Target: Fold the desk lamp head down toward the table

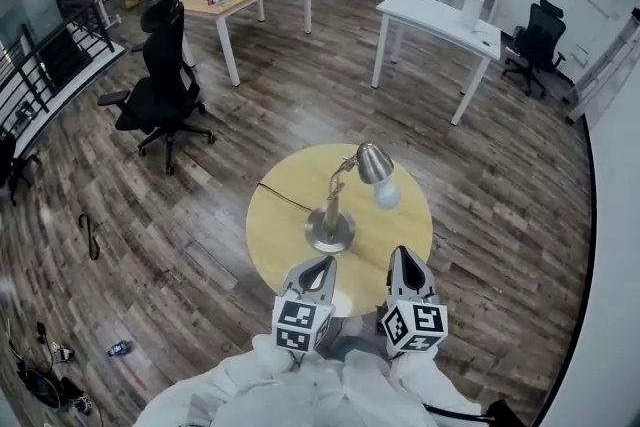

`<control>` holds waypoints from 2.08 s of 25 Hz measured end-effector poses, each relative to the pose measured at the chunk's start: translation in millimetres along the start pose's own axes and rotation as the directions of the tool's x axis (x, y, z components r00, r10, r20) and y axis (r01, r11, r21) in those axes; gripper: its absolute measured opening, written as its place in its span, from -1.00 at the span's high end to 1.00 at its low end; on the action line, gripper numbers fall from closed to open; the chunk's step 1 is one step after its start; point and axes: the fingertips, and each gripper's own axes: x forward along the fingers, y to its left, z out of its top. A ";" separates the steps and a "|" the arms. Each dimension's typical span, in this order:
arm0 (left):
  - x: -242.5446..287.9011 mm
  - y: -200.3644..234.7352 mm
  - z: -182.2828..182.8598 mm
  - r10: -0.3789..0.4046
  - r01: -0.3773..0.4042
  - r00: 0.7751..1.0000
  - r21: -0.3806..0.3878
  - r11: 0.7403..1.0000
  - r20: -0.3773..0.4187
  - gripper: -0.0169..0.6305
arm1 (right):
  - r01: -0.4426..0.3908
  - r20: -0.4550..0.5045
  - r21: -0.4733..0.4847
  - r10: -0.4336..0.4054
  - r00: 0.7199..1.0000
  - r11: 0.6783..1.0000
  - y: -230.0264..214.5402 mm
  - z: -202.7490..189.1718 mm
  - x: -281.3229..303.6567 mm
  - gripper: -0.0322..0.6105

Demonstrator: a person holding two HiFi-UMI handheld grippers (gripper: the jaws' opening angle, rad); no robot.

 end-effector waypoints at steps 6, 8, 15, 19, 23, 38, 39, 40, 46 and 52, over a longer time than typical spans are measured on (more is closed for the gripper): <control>36.8 20.0 21.2 0.108 -0.108 0.994 -0.007 0.994 0.015 0.94 | -0.058 0.001 -0.017 0.058 0.998 0.998 -33.2 22.4 40.9 0.87; 45.4 27.8 34.2 0.143 -0.143 0.989 -0.023 0.990 0.022 0.94 | -0.082 0.002 -0.023 0.082 0.997 0.996 -39.6 30.0 56.5 0.87; 69.2 50.9 47.8 0.234 -0.232 0.971 -0.035 0.972 0.054 0.94 | -0.190 -0.010 -0.016 0.190 0.982 0.982 -52.8 40.2 94.0 0.87; 78.2 70.3 34.1 0.250 -0.252 0.965 0.007 0.968 0.076 0.94 | -0.261 -0.003 0.007 0.261 0.965 0.965 -56.7 47.7 107.2 0.87; 88.1 79.4 24.2 0.185 -0.189 0.979 0.039 0.981 0.080 0.94 | -0.310 0.032 0.025 0.309 0.950 0.950 -58.9 66.3 112.8 0.87; 160.1 89.6 -10.1 0.001 0.008 0.999 0.224 0.975 -0.041 0.41 | -0.708 -0.010 -0.006 0.708 0.706 0.706 -3.7 128.5 89.3 0.37; 162.2 89.9 -10.2 -0.008 0.020 0.999 0.242 0.970 -0.049 0.43 | -0.745 -0.008 -0.003 0.745 0.667 0.667 5.1 137.4 83.6 0.33; 163.2 89.0 -9.6 -0.024 0.036 0.998 0.250 0.968 -0.051 0.48 | -0.778 -0.010 -0.006 0.777 0.629 0.629 14.4 146.5 79.2 0.30; 164.2 85.9 -7.5 -0.060 0.065 0.998 0.199 0.978 -0.032 0.58 | -0.859 -0.216 -0.135 0.831 0.512 0.494 56.1 157.5 91.5 0.19; 163.0 84.1 -6.6 -0.081 0.090 0.996 0.215 0.972 -0.049 0.58 | -0.888 -0.370 -0.113 0.811 0.454 0.446 77.4 148.3 105.8 0.17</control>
